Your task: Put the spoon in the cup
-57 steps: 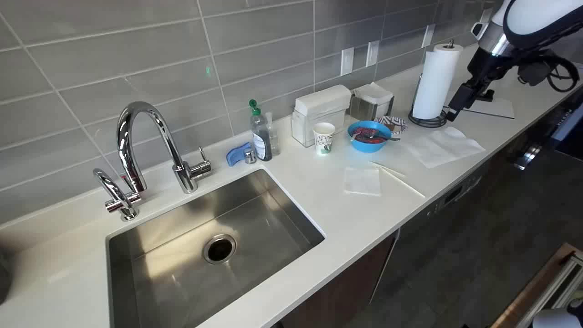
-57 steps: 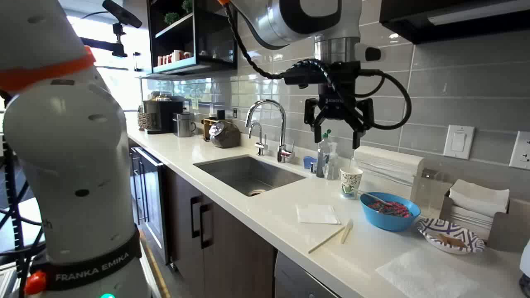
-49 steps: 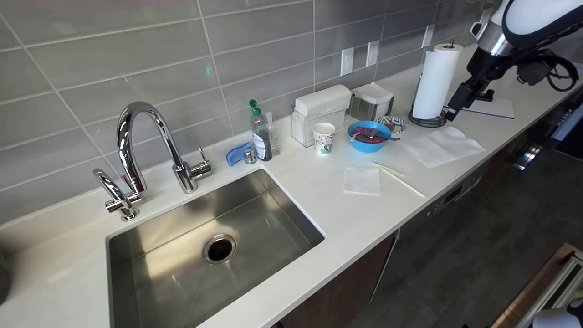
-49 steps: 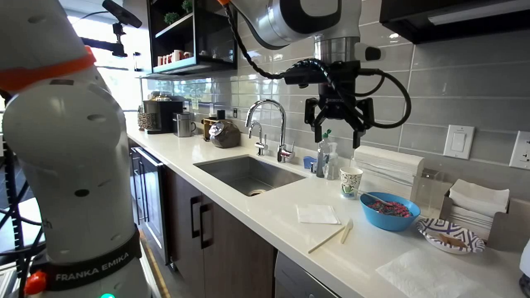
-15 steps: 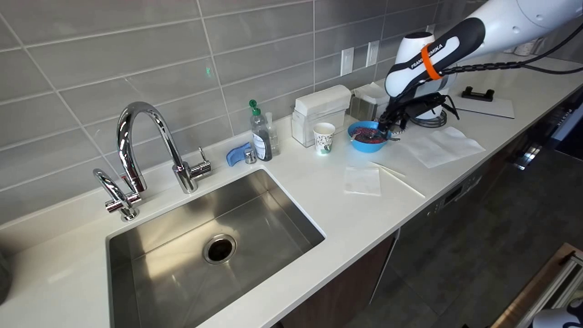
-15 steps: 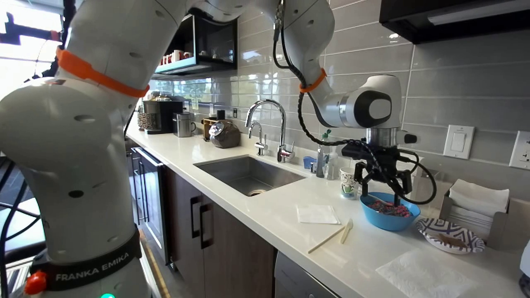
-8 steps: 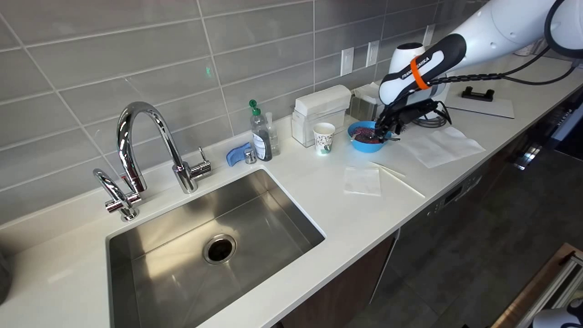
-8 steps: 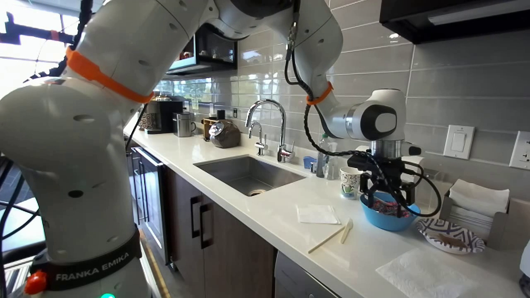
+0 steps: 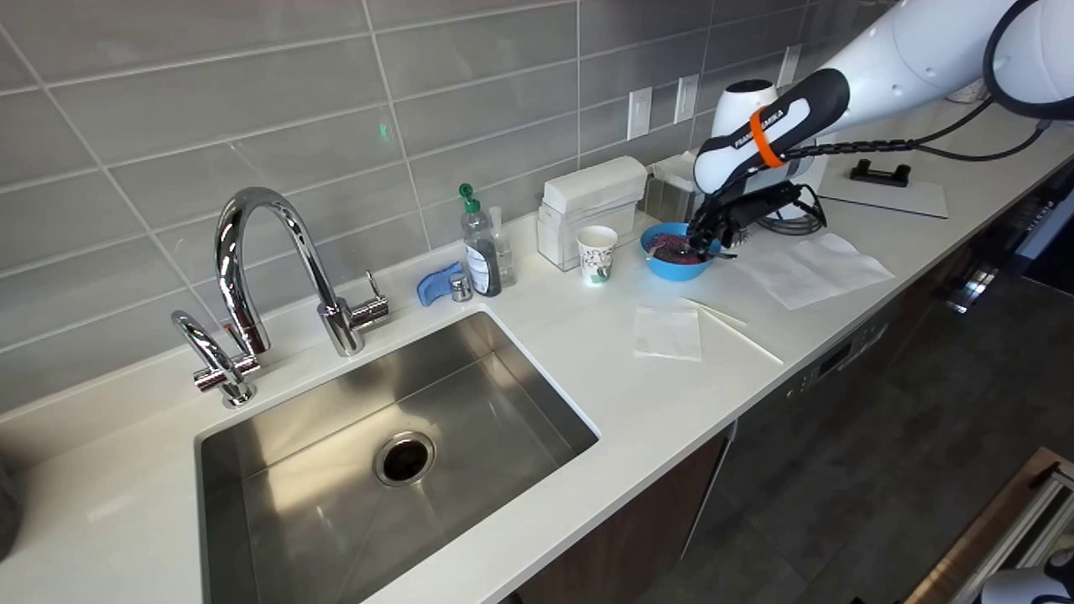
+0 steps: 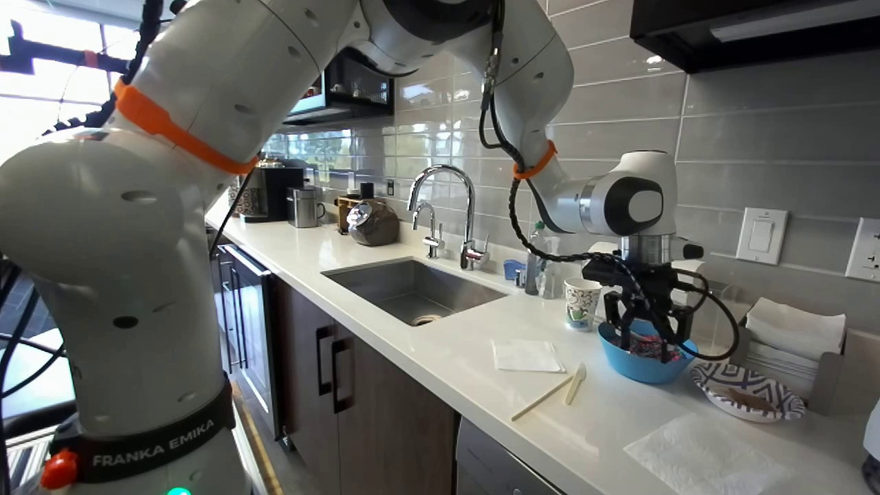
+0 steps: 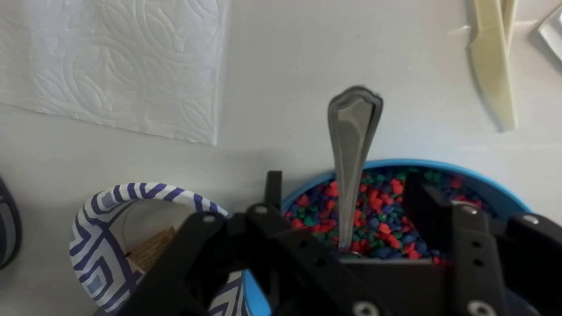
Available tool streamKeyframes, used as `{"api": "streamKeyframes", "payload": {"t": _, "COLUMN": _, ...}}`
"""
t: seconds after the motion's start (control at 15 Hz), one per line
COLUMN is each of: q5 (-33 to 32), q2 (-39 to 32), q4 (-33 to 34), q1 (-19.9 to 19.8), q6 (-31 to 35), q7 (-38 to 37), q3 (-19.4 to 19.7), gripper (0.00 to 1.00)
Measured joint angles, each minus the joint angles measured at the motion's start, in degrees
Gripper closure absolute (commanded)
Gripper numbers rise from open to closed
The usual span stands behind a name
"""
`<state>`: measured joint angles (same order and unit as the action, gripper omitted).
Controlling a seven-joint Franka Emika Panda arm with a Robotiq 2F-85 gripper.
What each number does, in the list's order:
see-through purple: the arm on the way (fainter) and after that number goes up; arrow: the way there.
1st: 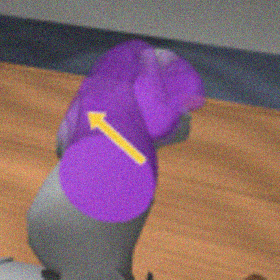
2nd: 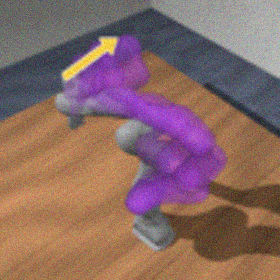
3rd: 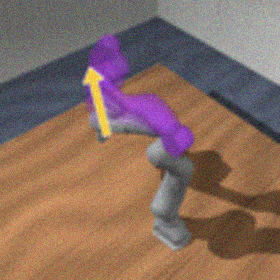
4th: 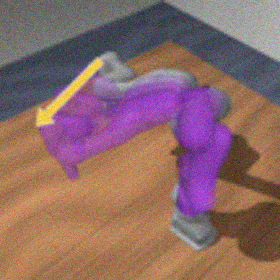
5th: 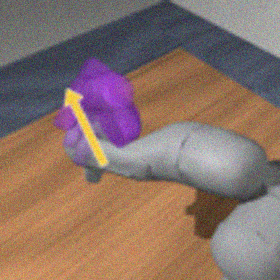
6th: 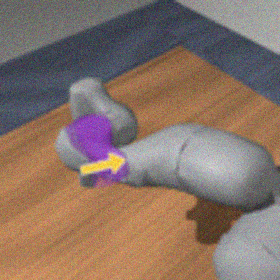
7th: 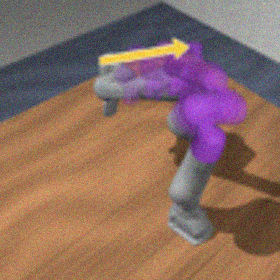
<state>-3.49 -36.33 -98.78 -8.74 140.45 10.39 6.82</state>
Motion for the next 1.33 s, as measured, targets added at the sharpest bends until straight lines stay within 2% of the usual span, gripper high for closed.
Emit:
{"api": "streamKeyframes", "payload": {"t": 0.33, "q5": -0.7, "q2": -0.1, "q4": 0.7, "q1": 0.0, "q6": -1.7, "q7": -0.1, "q3": 0.1, "gripper": 0.36}}
{"api": "streamKeyframes", "payload": {"t": 0.47, "q5": -0.7, "q2": -0.2, "q4": 1.3, "q1": 0.0, "q6": -2.8, "q7": -0.1, "q3": 0.0, "gripper": 0.35}}
{"api": "streamKeyframes", "payload": {"t": 0.67, "q5": -0.9, "q2": -0.1, "q4": 2.3, "q1": 0.0, "q6": -5.3, "q7": -0.2, "q3": 0.1, "gripper": 0.24}}
{"api": "streamKeyframes", "payload": {"t": 0.73, "q5": -0.9, "q2": -0.1, "q4": 2.7, "q1": 0.0, "q6": -6.7, "q7": -0.2, "q3": 0.1, "gripper": 0.37}}
{"api": "streamKeyframes", "payload": {"t": 0.87, "q5": -0.9, "q2": -0.1, "q4": 3.4, "q1": 0.0, "q6": -9.4, "q7": -0.2, "q3": 0.0, "gripper": 0.47}}
{"api": "streamKeyframes", "payload": {"t": 1.0, "q5": -0.9, "q2": -0.1, "q4": 4.1, "q1": 0.0, "q6": -11.8, "q7": -0.2, "q3": 0.0, "gripper": 0.49}}
{"api": "streamKeyframes", "payload": {"t": 1.07, "q5": -0.9, "q2": -0.1, "q4": 4.5, "q1": 0.0, "q6": -12.6, "q7": -0.2, "q3": 0.0, "gripper": 0.54}}
{"api": "streamKeyframes", "payload": {"t": 1.2, "q5": -0.9, "q2": -0.1, "q4": 5.1, "q1": 0.0, "q6": -14.0, "q7": -0.2, "q3": 0.0, "gripper": 0.47}}
{"api": "streamKeyframes", "payload": {"t": 1.33, "q5": -0.9, "q2": -0.1, "q4": 5.6, "q1": 0.0, "q6": -14.9, "q7": -0.2, "q3": -0.1, "gripper": 0.48}}
